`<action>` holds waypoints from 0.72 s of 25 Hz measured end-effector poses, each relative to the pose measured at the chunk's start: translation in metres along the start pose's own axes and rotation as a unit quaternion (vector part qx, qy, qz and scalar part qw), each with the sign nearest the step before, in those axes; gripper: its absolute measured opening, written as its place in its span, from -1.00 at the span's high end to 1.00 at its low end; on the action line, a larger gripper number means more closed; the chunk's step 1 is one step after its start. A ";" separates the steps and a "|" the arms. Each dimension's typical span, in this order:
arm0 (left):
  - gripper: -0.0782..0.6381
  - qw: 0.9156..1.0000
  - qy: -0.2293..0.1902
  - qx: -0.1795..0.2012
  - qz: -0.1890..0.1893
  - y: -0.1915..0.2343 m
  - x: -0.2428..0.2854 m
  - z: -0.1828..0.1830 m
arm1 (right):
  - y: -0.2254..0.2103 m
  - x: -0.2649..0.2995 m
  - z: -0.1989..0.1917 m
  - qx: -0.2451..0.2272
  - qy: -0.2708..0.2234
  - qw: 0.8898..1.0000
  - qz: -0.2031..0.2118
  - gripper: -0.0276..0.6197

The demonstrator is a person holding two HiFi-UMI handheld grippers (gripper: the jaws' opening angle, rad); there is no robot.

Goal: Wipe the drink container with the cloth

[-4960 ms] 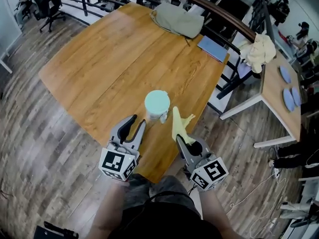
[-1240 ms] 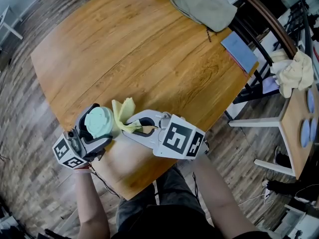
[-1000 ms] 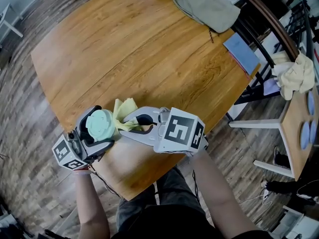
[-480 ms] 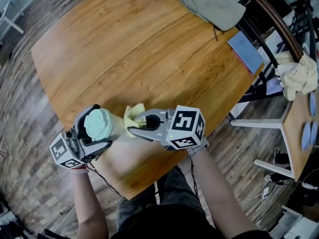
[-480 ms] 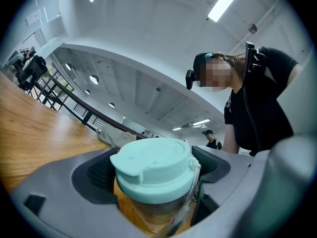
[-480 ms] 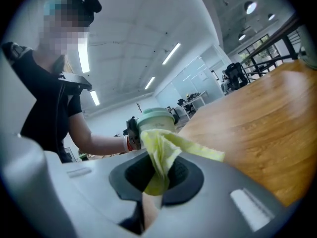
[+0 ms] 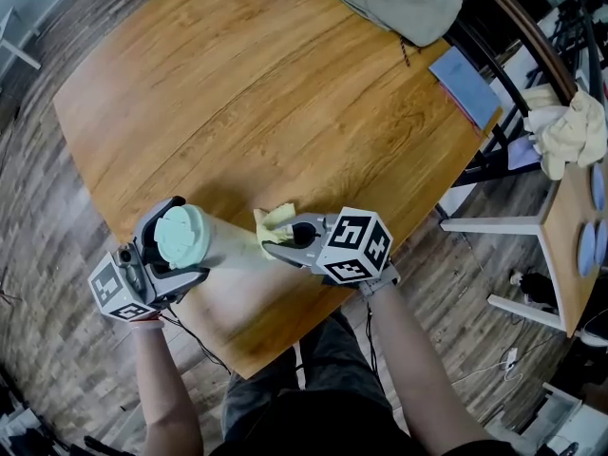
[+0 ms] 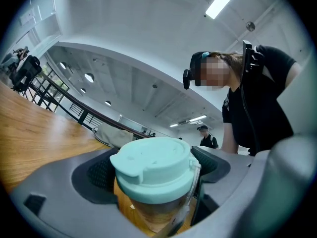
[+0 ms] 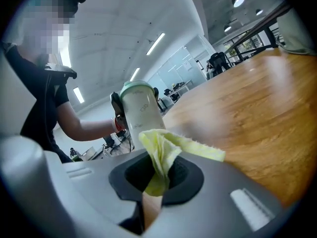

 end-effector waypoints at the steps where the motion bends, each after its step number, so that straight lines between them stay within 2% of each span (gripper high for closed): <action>1: -0.52 1.000 0.005 0.006 -0.004 -0.002 0.002 0.001 | 0.000 -0.001 -0.003 -0.001 0.012 1.000 -0.005 0.84; 5: -0.52 0.999 0.030 0.038 -0.024 -0.009 0.011 0.005 | 0.005 -0.007 -0.006 -0.022 0.045 0.998 -0.031 0.84; 7: -0.52 0.997 0.043 0.056 -0.032 -0.015 0.015 0.007 | 0.011 -0.015 -0.001 -0.030 0.020 0.998 -0.042 0.84; 10: -0.52 0.994 0.059 0.083 -0.039 -0.026 0.022 0.008 | 0.023 -0.030 0.009 -0.045 -0.042 0.997 -0.050 0.84; 14: -0.52 0.988 0.090 0.117 -0.049 -0.039 0.027 0.007 | 0.045 -0.038 0.026 -0.083 -0.111 0.990 -0.009 0.84; 18: -0.52 0.980 0.121 0.149 -0.059 -0.048 0.032 0.010 | 0.063 -0.028 0.044 -0.130 -0.116 0.984 0.048 0.84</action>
Point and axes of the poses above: the fingertips, and each gripper's own axes: x forward along the fingers, y to its left, z out of its top, the point moved 10 cm from there along -x, backward along the fingers, and after that the axes turned 12 degrees about z, right-handed, at the moved point
